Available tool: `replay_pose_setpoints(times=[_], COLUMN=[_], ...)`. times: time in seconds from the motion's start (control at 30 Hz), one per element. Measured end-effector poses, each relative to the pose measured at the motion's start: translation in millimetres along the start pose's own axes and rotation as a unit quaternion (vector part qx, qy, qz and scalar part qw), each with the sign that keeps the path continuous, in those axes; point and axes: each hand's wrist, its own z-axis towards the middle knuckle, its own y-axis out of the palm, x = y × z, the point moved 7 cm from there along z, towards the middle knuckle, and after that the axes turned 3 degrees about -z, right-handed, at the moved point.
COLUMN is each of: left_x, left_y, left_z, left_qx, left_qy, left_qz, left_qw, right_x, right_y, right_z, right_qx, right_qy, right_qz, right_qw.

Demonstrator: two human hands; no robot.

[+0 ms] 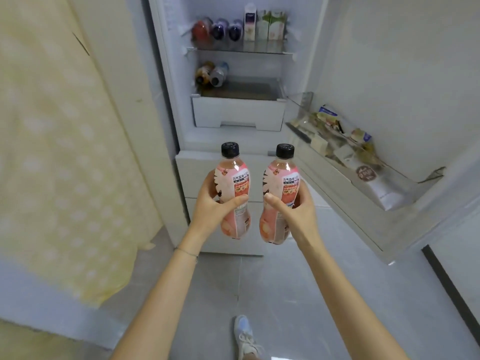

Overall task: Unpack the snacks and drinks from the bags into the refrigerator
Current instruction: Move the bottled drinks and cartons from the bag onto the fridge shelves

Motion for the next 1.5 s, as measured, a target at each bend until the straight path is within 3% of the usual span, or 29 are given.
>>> replay_pose_setpoints(times=[0.3,0.7,1.0,1.27,1.5], left_x=[3.1,-6.1,-12.8,25.3,16.7], left_y=[-39.1,-57.6,-60.4,-52.3,-40.9], left_z=[135.5,298.2,427.2,513.8,553.0], left_qx=[0.044,0.061,-0.009,-0.097,-0.141], left_qy=[0.023,0.045,0.105,0.246,0.276], left_qz=[0.033,0.036,-0.001,0.054,0.095], left_qw=[0.998,0.996,0.994,0.963,0.946], right_x=[-4.2,4.1,5.0,-13.2,-9.4], right_y=[73.2,121.9,144.4,152.9,148.4], right_z=[141.6,302.2,397.3,468.9,494.7], right_qx=[-0.055,-0.039,0.029,0.100,0.119], right_qy=[-0.033,-0.021,-0.057,-0.077,-0.085], right_qz=[-0.003,-0.026,0.000,0.039,0.026], right_qw=[0.998,0.999,0.998,0.991,0.989])
